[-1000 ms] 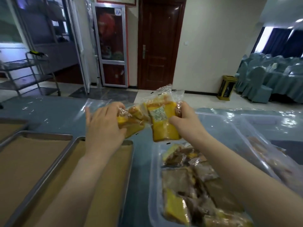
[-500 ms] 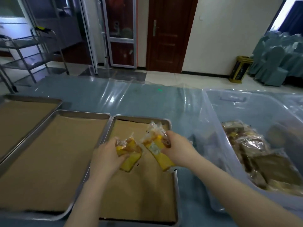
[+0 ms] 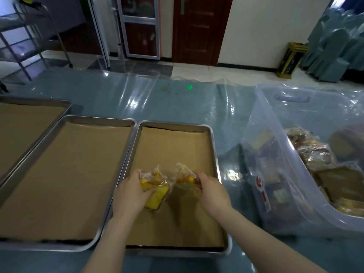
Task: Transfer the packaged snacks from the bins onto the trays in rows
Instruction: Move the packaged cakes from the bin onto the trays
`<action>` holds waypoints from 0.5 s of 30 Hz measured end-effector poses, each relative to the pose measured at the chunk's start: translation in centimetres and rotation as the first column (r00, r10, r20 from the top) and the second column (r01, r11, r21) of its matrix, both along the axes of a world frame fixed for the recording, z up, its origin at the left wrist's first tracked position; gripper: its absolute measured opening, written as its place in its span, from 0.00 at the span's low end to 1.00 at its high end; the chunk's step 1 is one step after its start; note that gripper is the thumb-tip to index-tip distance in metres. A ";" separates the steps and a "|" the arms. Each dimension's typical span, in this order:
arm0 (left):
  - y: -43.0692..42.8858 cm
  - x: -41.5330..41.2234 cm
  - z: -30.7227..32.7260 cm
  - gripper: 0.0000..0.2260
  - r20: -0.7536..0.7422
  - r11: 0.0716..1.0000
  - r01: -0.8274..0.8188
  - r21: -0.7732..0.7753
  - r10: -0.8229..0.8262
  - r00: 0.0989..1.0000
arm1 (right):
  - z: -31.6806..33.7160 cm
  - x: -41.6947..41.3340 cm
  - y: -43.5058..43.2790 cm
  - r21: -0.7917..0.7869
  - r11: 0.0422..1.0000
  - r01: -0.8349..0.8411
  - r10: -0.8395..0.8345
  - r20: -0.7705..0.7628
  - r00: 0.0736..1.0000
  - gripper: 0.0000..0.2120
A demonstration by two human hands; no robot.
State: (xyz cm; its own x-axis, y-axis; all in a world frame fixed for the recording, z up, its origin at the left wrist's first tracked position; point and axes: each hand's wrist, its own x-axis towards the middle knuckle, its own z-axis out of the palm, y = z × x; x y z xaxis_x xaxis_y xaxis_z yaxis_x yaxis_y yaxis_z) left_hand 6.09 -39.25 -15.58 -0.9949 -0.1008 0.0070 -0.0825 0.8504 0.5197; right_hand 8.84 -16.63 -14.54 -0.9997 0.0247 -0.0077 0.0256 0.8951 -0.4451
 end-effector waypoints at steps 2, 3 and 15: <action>-0.2 0.1 -0.4 0.33 0.013 1.000 -0.025 0.012 0.025 1.000 | -0.5 0.2 -0.2 0.049 0.998 -0.034 0.035 -0.024 0.999 0.23; -0.2 0.0 -0.5 0.38 0.023 0.999 -0.035 0.032 0.034 0.999 | -0.6 0.3 -0.4 0.056 0.997 -0.062 0.063 -0.022 0.998 0.23; 1.6 1.5 -0.1 0.31 -0.083 0.979 0.205 -0.015 -0.205 0.975 | -0.3 0.5 -0.8 0.050 0.898 -0.437 0.374 0.433 0.820 0.45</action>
State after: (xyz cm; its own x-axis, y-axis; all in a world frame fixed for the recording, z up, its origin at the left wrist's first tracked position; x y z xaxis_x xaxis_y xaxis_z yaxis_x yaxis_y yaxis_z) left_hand 7.58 -37.63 -15.70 -0.9903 0.1055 0.0909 0.1374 0.8477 0.5123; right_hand 9.33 -17.43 -14.88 -0.8276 -0.3502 -0.4387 -0.2050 0.9161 -0.3445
